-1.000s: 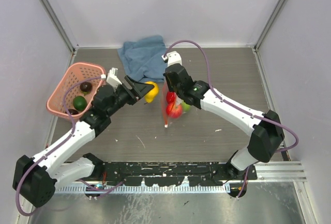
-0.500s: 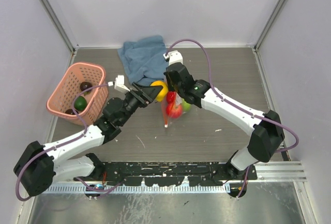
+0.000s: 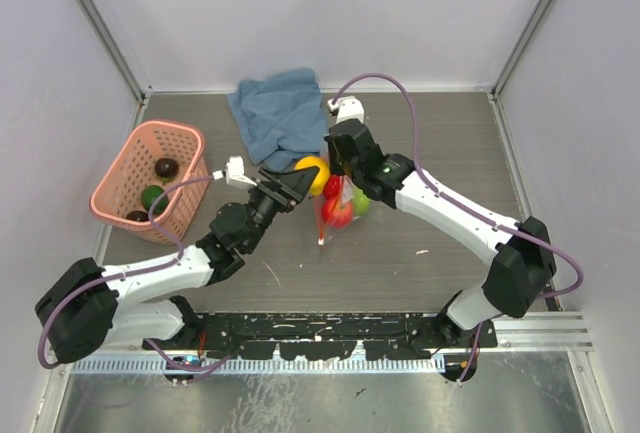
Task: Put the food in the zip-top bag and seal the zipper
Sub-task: Place the fake fruit in the zipper food storage bag.
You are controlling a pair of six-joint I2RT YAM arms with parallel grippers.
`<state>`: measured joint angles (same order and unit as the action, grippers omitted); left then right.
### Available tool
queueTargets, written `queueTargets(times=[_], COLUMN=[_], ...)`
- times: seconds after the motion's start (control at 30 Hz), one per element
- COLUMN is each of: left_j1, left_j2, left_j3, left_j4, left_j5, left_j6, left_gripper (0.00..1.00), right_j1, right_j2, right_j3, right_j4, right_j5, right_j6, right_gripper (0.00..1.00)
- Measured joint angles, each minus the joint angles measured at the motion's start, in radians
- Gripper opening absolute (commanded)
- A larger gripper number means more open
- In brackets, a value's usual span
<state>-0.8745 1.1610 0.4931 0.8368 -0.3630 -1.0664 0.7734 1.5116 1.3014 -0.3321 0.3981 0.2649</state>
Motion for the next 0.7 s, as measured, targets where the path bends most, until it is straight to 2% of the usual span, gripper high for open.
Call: queueTargets(times=[0.3, 0.7], left_j1=[-0.050, -0.095], left_j2=[0.057, 0.145], left_j3=[-0.006, -0.021], left_j4=[0.055, 0.001], left_j5=[-0.058, -0.083], left_j6=[0.005, 0.035], left_gripper=[0.00, 0.00], right_j1=[-0.031, -0.029], right_j2=[-0.050, -0.080], right_j3=[-0.037, -0.059], right_j4=[0.018, 0.077], right_j5=[-0.061, -0.143], right_j6=[0.052, 0.089], right_gripper=[0.01, 0.01])
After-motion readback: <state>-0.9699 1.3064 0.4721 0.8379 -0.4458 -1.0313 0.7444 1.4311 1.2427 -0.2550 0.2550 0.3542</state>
